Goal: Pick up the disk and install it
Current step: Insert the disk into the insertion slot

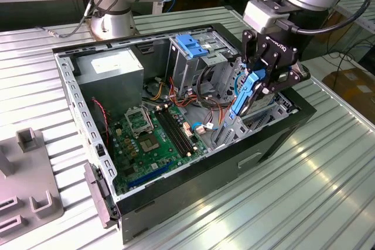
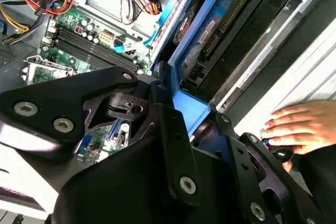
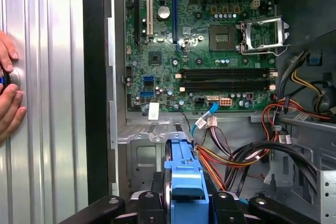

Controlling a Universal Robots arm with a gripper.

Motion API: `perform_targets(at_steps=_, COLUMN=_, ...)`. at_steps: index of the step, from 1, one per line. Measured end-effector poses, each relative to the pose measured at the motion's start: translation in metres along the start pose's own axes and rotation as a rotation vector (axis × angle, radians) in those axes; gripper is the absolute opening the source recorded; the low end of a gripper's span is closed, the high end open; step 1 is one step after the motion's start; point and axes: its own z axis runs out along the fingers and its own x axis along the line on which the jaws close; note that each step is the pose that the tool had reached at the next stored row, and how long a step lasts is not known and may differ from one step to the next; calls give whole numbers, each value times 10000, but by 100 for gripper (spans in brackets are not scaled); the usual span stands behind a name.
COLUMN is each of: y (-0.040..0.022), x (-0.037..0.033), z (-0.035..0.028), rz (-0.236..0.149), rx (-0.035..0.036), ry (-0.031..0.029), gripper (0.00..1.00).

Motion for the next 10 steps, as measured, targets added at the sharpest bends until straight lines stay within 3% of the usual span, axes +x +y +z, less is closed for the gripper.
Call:
perform_targets(at_steps=5, y=2, x=2, z=138, rz=2, rx=0, ry=2, gripper=37)
perform_targets(at_steps=10, y=1, x=2, z=141, rz=2, rx=1, ry=10, gripper=37)
